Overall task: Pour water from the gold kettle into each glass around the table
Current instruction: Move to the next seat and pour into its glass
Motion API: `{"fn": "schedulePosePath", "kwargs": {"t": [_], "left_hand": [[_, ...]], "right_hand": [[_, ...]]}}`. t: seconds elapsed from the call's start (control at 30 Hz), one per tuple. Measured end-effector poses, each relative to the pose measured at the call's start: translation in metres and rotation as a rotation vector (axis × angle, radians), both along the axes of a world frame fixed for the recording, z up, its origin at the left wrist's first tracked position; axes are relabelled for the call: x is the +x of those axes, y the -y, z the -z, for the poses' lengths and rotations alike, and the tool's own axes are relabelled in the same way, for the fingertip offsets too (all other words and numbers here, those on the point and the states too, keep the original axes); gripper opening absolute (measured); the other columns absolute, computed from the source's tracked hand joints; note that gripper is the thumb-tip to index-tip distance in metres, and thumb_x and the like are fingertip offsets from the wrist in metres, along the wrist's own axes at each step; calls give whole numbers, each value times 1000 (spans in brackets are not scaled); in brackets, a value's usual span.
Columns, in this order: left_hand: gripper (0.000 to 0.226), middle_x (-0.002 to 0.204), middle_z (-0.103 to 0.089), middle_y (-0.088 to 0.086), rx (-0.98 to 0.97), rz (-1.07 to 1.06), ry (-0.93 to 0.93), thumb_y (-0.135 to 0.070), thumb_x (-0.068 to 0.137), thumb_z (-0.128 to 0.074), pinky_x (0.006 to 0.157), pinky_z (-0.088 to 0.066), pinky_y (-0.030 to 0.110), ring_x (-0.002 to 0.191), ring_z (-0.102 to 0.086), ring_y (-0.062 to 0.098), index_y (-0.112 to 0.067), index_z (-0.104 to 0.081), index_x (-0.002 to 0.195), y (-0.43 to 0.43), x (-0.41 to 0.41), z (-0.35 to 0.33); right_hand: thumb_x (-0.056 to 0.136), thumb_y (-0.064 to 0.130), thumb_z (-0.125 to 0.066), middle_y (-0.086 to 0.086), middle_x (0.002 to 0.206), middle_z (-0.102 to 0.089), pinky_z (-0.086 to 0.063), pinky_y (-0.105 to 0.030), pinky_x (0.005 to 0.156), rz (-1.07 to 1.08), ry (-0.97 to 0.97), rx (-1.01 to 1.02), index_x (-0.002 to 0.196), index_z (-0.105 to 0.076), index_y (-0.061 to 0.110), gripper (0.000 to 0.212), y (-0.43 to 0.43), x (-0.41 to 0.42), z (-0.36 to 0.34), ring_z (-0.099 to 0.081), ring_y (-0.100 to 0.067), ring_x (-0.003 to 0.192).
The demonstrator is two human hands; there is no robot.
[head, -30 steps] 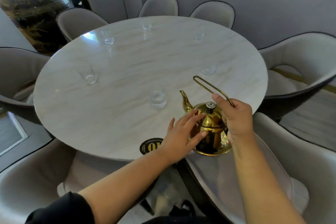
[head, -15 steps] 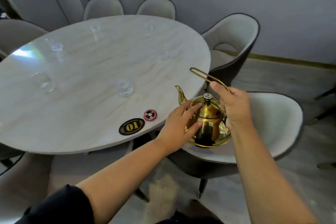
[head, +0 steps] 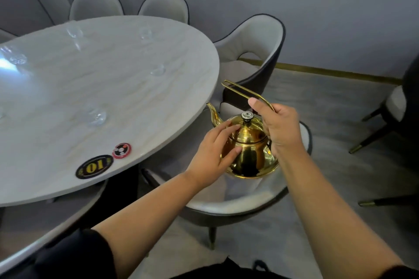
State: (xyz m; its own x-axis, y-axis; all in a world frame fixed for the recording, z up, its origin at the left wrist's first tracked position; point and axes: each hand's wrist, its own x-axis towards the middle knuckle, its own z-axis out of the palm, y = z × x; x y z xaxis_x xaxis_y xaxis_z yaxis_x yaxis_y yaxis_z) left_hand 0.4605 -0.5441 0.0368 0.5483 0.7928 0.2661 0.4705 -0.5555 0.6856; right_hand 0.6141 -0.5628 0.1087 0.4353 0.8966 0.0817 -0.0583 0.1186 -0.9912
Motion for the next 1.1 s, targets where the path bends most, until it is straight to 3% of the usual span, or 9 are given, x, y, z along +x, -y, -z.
{"fn": "schedulePosePath", "kwargs": {"t": [0.23, 0.53, 0.7, 0.97, 1.1], "left_hand": [[51, 150, -27, -7, 14, -104, 73, -47, 93, -43, 110, -19, 24, 131, -17, -5, -30, -34, 140, -11, 105, 4], [51, 151, -25, -8, -13, -143, 44, -48, 93, -41, 113, -22, 34, 131, -15, -3, -33, -31, 141, -66, 200, 16], [46, 150, -22, -11, -23, -199, 85, -48, 93, -43, 114, -23, 38, 134, -13, 1, -44, -24, 135, -115, 251, 31], [52, 151, -20, -11, -59, -311, 98, -52, 92, -42, 115, -25, 43, 140, -16, 12, -37, -28, 140, -191, 320, 31], [53, 153, -18, -9, -113, -342, 79, -45, 93, -46, 114, -20, 36, 141, -12, 10, -33, -28, 142, -220, 347, 22]], "right_hand": [[82, 23, -72, 12, 33, -37, -36, -15, 44, -79, 33, 35, 48, -44, 13, 45, -26, 100, -5, -33, -3, 32], [82, 21, -72, 11, 34, -38, -33, -12, 40, -102, -41, 16, 51, -45, 12, 42, -87, 195, 9, -34, -2, 31], [82, 23, -73, 10, 35, -39, -35, -13, 41, -144, -34, 18, 47, -46, 16, 45, -139, 242, 18, -35, -3, 33], [83, 18, -71, 10, 35, -39, -34, -12, 41, -303, -21, 9, 46, -43, 16, 46, -233, 311, 17, -34, -2, 33], [83, 18, -72, 10, 35, -38, -32, -11, 40, -337, -30, -8, 48, -43, 14, 45, -274, 337, 15, -33, -2, 32]]}}
